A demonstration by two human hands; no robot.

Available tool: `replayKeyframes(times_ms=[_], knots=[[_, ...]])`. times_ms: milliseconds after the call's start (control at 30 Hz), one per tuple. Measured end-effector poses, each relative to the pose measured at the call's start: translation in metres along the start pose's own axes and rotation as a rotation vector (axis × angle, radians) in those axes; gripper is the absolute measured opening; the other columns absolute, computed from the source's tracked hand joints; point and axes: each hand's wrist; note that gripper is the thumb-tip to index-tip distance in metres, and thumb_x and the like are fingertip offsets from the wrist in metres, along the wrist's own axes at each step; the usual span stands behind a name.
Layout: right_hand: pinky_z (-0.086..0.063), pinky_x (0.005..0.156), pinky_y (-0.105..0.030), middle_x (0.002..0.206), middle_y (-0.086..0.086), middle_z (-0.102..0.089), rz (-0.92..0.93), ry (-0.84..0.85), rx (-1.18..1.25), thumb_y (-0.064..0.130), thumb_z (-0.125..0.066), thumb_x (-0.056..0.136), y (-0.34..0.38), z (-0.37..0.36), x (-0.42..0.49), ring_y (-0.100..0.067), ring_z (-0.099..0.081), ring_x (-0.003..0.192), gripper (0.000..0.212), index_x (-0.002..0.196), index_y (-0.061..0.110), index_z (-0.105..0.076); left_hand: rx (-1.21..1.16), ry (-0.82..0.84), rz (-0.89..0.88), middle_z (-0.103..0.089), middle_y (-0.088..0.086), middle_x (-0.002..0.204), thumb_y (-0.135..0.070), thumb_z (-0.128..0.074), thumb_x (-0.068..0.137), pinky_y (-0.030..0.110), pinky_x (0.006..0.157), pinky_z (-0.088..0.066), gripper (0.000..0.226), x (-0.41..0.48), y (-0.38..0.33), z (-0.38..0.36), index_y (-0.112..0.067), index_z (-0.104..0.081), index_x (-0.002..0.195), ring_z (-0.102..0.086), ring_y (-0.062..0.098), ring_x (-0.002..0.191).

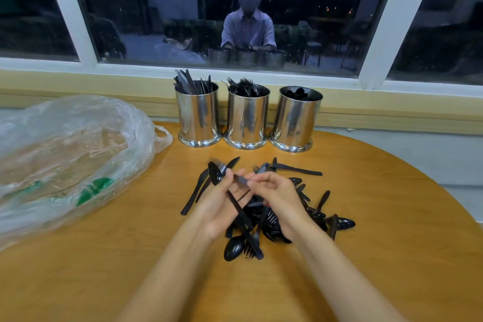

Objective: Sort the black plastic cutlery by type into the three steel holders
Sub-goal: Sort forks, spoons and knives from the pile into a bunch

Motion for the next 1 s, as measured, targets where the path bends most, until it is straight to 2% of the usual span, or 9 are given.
replayKeyframes(times_ms=[167,333,400,467,600,700,867,933,1000], knots=[[-0.048,0.067,-0.011,0.082,0.003,-0.071,0.116,0.061,-0.193,0.013,-0.071,0.086,-0.009,0.006,-0.003,-0.003,-0.063,0.076,0.003,0.086,0.016,-0.073,-0.005,-0.085,-0.089,-0.069,0.02,0.114,-0.014,-0.04,0.104,0.037,0.086,-0.052,0.027,0.003,0.006,0.008,0.001,-0.061,0.108,-0.068,0.026,0.103],[-0.05,0.08,-0.025,0.084,0.006,-0.066,0.18,-0.183,-0.563,0.013,-0.068,0.088,-0.003,0.047,0.053,-0.011,-0.059,0.083,0.01,0.081,0.02,-0.067,0.019,-0.136,-0.052,-0.074,0.01,0.088,-0.009,-0.04,0.105,0.029,0.067,-0.053,0.024,0.009,-0.005,0.023,-0.006,-0.059,0.119,-0.059,0.009,0.055],[-0.049,0.075,-0.024,0.086,-0.001,-0.065,0.139,-0.131,-0.684,0.015,-0.07,0.087,-0.005,0.056,0.075,-0.016,-0.059,0.084,0.005,0.09,0.011,-0.067,0.023,-0.145,-0.029,-0.074,0.01,0.085,-0.006,-0.041,0.103,0.029,0.065,-0.055,0.023,0.01,-0.007,0.025,-0.005,-0.061,0.117,-0.06,0.011,0.06],[-0.046,0.067,-0.021,0.086,-0.002,-0.061,0.097,-0.033,-0.807,0.023,-0.074,0.085,-0.01,0.055,0.089,-0.016,-0.057,0.083,0.02,0.096,0.01,-0.064,0.04,-0.133,-0.014,-0.075,0.011,0.093,-0.005,-0.043,0.102,0.028,0.063,-0.058,0.023,0.011,-0.008,0.026,-0.003,-0.063,0.113,-0.065,0.015,0.07],[-0.053,0.086,-0.036,0.097,-0.005,-0.063,0.047,0.023,-1.01,0.023,-0.078,0.081,-0.019,0.046,0.109,-0.022,-0.061,0.093,0.036,0.109,0.008,-0.062,0.005,-0.121,0.005,-0.072,0.009,0.084,-0.005,-0.043,0.102,0.022,0.049,-0.049,0.023,0.012,-0.008,0.027,-0.002,-0.06,0.118,-0.055,0.01,0.055],[-0.051,0.089,-0.037,0.094,-0.006,-0.064,0.043,0.018,-0.899,0.014,-0.075,0.084,-0.011,0.045,0.116,-0.022,-0.061,0.09,0.031,0.112,0.007,-0.063,-0.013,-0.121,-0.003,-0.061,0.004,0.068,-0.005,-0.045,0.101,0.018,0.043,-0.039,0.025,0.012,-0.008,0.028,-0.002,-0.056,0.122,-0.045,0.007,0.047],[-0.049,0.068,-0.019,0.083,0.005,-0.057,0.254,-0.131,-0.678,0.011,-0.062,0.092,0.043,0.058,0.105,-0.008,-0.056,0.073,0.02,0.112,0.01,-0.061,0.046,-0.09,-0.001,-0.045,-0.003,0.057,-0.016,-0.063,0.083,0.017,0.041,-0.03,0.038,0.005,-0.008,0.028,-0.001,-0.062,0.118,-0.034,0.005,0.044],[-0.05,0.06,-0.018,0.085,0.003,-0.059,0.334,-0.218,-0.499,0.008,-0.058,0.093,0.061,0.063,0.091,-0.008,-0.059,0.071,0.011,0.104,0.009,-0.06,0.022,-0.085,0.001,-0.046,-0.003,0.058,-0.015,-0.055,0.095,0.017,0.042,-0.032,0.03,0.004,-0.006,0.027,-0.004,-0.064,0.121,-0.036,0.005,0.046],[-0.055,0.064,-0.018,0.087,-0.001,-0.06,0.345,-0.265,-0.227,0.003,-0.056,0.094,0.068,0.066,0.072,-0.01,-0.065,0.069,0.007,0.099,0.008,-0.058,-0.009,-0.076,0.013,-0.058,0.0,0.067,-0.014,-0.049,0.101,0.018,0.048,-0.044,0.028,0.003,-0.005,0.024,-0.003,-0.065,0.12,-0.048,0.006,0.053]])
Point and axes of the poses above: each hand's wrist, its own x-axis towards the middle knuckle, its own z-axis out of the back of the hand, y = z × x
